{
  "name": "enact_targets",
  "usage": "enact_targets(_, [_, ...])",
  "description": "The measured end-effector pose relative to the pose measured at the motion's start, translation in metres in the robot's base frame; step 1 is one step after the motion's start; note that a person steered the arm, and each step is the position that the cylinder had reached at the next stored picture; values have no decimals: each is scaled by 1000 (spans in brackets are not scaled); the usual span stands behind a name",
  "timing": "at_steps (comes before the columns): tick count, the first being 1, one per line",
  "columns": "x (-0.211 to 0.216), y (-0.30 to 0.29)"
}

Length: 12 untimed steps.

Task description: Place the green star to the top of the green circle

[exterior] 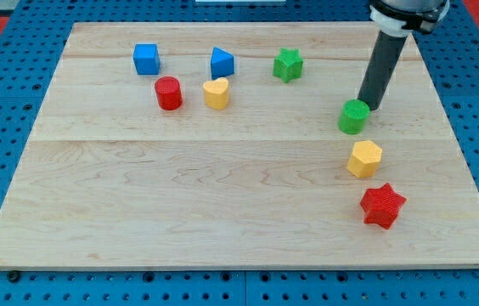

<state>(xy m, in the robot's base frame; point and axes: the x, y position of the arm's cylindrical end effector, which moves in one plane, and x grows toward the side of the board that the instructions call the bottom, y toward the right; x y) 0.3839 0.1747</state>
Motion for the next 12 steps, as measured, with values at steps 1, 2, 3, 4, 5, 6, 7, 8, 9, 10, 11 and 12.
enact_targets(1, [1, -2])
enact_targets(2, [-14, -6])
enact_targets(3, [-26, -54])
enact_targets(4, [-29, -114])
enact_targets(5, [-32, -141])
enact_targets(6, [-58, -144])
enact_targets(7, [-82, -156])
enact_targets(8, [-105, -180])
enact_targets(9, [-95, -145])
enact_targets(10, [-71, -103])
enact_targets(11, [-69, -82])
enact_targets(12, [-110, -98])
